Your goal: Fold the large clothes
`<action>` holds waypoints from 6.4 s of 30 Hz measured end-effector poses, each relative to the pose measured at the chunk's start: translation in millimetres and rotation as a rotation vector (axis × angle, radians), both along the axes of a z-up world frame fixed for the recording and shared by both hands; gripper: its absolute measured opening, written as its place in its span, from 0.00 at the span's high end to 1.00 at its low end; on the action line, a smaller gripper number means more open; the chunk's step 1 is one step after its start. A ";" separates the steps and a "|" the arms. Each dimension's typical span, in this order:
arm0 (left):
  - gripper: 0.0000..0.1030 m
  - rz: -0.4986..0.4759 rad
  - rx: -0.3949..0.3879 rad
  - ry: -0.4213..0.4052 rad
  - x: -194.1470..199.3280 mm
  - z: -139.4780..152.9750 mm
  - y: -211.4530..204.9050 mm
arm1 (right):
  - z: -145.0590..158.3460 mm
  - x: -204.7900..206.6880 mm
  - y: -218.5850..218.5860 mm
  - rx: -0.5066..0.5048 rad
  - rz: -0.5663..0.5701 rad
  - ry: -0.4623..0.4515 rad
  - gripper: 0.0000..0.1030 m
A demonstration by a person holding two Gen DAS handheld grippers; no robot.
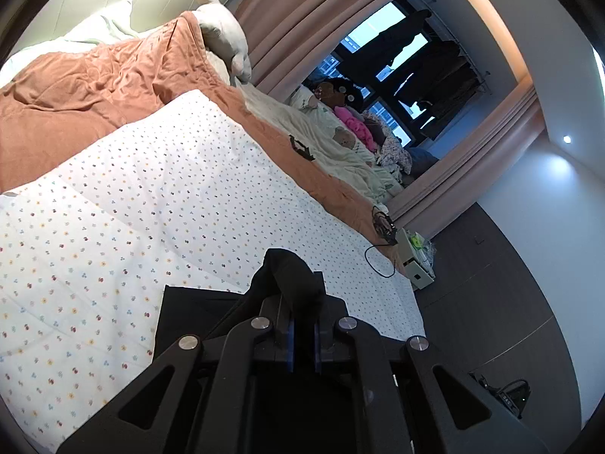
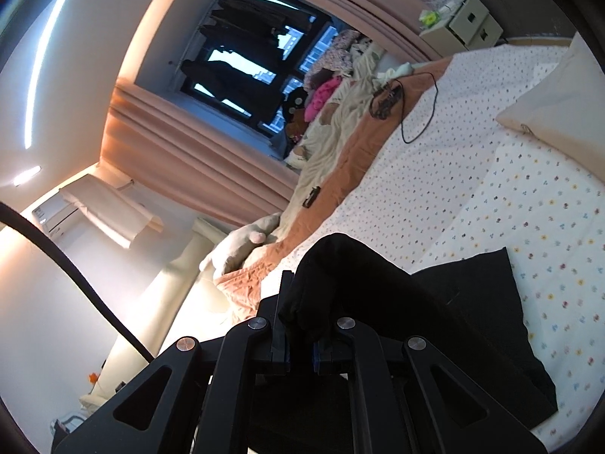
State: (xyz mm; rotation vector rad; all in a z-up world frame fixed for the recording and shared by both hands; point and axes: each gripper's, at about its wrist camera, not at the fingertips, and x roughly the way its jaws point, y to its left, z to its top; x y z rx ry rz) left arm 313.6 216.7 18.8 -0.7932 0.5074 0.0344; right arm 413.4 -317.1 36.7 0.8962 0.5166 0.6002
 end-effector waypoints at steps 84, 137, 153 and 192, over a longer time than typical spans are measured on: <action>0.28 -0.047 -0.060 0.354 5.6 -173.5 23.4 | -2.3 -44.8 29.4 -0.504 -0.077 0.253 0.16; 0.56 -0.077 -0.260 0.365 -52.3 -227.6 14.3 | -85.7 -73.1 255.0 -0.967 0.349 0.198 0.79; 0.59 0.006 -0.305 0.412 -49.1 -223.9 16.9 | -90.2 29.1 295.8 -0.926 0.259 0.210 0.83; 0.83 -0.047 -0.342 0.270 -44.0 -180.2 1.6 | -81.9 72.5 266.8 -0.666 0.272 0.116 0.90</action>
